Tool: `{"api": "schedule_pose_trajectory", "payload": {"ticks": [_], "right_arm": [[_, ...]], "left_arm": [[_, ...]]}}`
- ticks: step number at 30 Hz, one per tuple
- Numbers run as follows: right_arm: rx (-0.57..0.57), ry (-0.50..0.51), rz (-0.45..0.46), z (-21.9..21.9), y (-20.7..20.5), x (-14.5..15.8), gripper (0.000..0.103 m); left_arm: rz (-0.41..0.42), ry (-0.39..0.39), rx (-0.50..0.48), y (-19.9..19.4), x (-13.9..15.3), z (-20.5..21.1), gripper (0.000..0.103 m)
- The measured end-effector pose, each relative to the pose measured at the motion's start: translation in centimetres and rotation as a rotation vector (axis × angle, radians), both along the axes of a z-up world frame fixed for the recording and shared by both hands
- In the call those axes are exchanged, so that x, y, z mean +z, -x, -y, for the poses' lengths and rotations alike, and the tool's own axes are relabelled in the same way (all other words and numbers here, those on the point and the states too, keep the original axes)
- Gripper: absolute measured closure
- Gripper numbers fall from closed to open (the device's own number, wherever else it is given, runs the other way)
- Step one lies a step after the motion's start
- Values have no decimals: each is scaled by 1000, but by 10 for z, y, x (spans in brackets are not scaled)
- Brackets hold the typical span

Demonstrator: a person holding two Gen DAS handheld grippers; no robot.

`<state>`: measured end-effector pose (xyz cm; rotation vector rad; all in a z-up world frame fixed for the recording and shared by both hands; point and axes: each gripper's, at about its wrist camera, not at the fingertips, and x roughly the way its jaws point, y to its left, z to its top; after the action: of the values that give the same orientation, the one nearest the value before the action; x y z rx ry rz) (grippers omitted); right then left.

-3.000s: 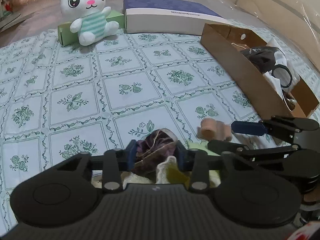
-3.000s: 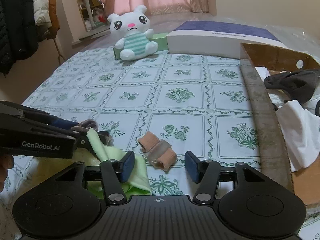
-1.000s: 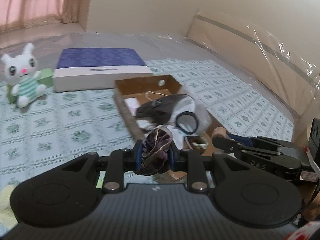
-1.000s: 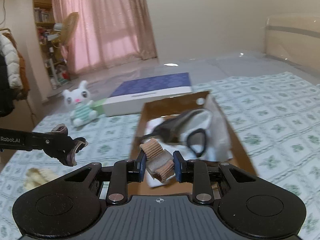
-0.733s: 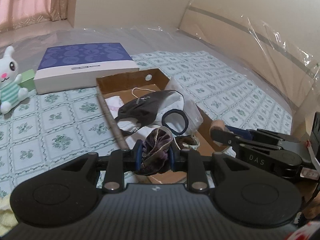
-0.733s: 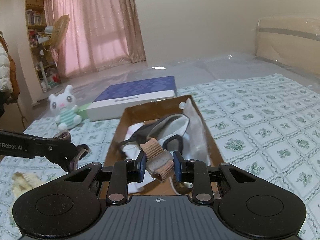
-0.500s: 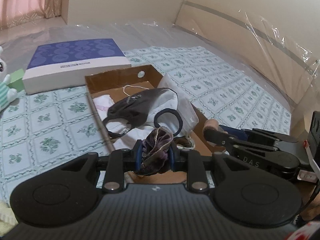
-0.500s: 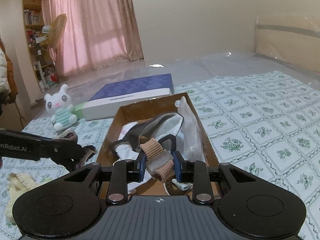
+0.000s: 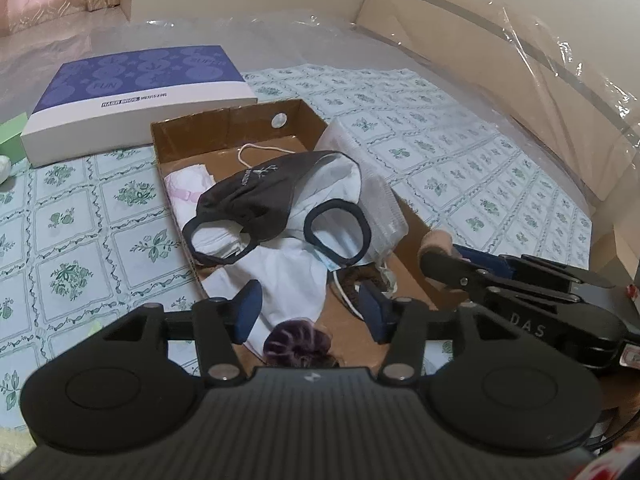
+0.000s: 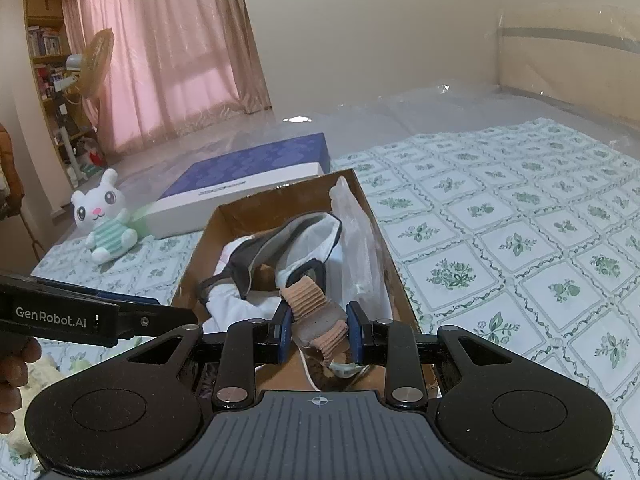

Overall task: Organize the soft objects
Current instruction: 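Carry sleeve and scrunchie into the tray and open both tools, then withdraw both tools from the tray toward the yellow towel and green cloth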

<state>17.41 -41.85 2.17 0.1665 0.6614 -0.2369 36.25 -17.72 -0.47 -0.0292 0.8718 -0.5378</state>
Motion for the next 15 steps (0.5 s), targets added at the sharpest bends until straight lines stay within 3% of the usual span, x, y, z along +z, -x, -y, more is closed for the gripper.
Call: {"api": "schedule_pose_trajectory", "payload": {"ticks": [8,10,12,15], "right_arm": [[8,-23,-10,-3,-5,-5,72],[7,-34,-3,-3,-8,-5,50],[-8,-49,10,-2,-9,-3,40],[-16,-78,57,2,-6,2,39]], "left_arm": [[-16,-3,20,-3,-2,-8,53],[-16,-3,22,-3,-2,-9,53],[-14,-2,23,-3,-1,-10,53],[-12,-1,26,-2,-1,-12,52]]}}
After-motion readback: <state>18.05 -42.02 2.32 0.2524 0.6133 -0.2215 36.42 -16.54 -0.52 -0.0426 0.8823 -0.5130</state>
